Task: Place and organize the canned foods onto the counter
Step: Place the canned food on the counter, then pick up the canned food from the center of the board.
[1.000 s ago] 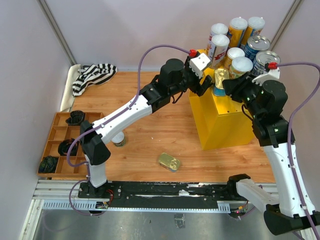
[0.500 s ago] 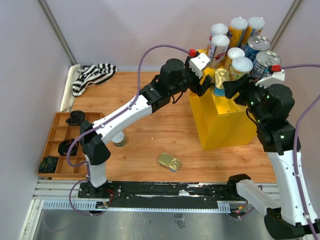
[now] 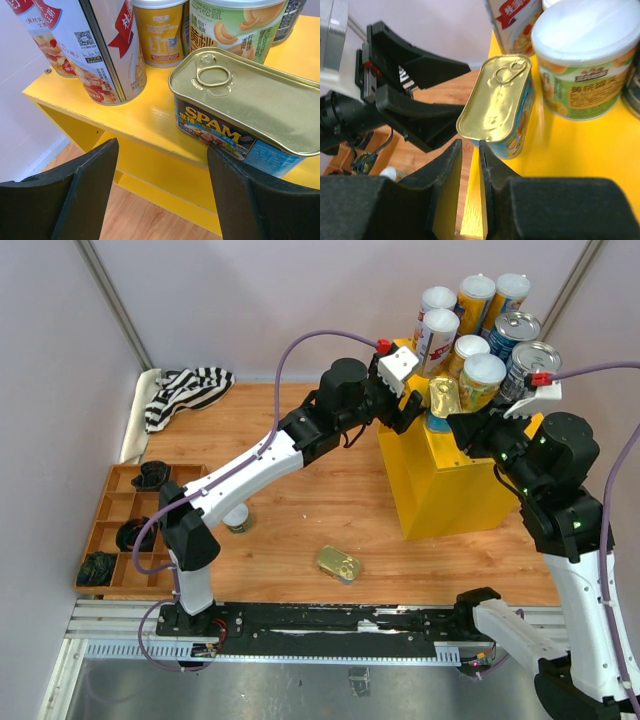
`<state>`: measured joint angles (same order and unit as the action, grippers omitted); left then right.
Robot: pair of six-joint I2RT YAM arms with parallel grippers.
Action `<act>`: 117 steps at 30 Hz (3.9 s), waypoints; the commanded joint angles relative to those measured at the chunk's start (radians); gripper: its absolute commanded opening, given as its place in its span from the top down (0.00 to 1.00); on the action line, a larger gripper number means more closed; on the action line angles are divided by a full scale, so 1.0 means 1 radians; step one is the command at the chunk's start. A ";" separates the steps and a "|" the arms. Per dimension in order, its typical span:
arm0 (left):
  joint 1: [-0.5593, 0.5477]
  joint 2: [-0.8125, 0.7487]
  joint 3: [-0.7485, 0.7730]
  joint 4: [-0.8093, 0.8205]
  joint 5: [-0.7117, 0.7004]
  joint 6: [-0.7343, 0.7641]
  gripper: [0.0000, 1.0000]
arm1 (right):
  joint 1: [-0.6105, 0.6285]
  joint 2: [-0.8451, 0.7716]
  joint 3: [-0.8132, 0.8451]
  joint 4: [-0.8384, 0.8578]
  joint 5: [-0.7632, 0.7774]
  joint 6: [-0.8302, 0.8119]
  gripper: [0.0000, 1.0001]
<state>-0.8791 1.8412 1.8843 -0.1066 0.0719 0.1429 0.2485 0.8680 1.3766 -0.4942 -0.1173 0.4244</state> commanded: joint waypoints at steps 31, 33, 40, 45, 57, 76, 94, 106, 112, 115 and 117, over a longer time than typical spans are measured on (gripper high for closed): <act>0.023 -0.523 -0.679 -0.040 -0.109 -0.095 0.08 | 0.056 0.131 0.076 -0.081 0.043 -0.175 0.78; 0.022 -0.612 -0.803 -0.066 -0.033 -0.137 0.01 | 0.055 0.131 0.090 -0.081 0.012 -0.189 0.73; -0.026 -0.782 -1.175 -0.075 0.101 -0.248 0.00 | 0.056 0.040 0.068 -0.019 -0.242 -0.184 0.33; -0.161 -0.799 -1.314 0.076 -0.032 -0.176 0.00 | 0.056 -0.012 0.050 0.001 -0.337 -0.161 0.29; -0.220 -0.487 -1.250 0.160 0.007 0.196 0.00 | 0.058 -0.036 0.049 -0.014 -0.438 -0.146 0.29; -0.214 -0.513 -1.150 0.113 0.196 0.256 0.00 | 0.059 -0.069 0.024 -0.012 -0.399 -0.175 0.27; -0.211 -0.369 -1.090 -0.016 0.362 0.360 0.00 | 0.058 -0.078 0.027 -0.011 -0.433 -0.150 0.28; -0.213 -0.254 -1.087 0.024 0.260 0.378 0.08 | 0.058 -0.081 0.017 -0.020 -0.401 -0.164 0.28; -0.137 -0.253 -1.087 0.075 0.303 0.325 0.44 | 0.058 -0.076 -0.018 0.002 -0.395 -0.164 0.29; -0.093 -0.245 -1.086 0.081 0.335 0.314 0.53 | 0.058 -0.066 -0.032 -0.025 -0.422 -0.199 0.30; -0.075 -0.246 -1.092 0.087 0.358 0.314 0.57 | 0.070 -0.071 -0.046 -0.051 -0.429 -0.236 0.31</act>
<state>-0.9901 1.5890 0.7879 -0.0757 0.3737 0.4694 0.2901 0.8021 1.3537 -0.5240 -0.5243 0.2550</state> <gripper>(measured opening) 0.592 0.696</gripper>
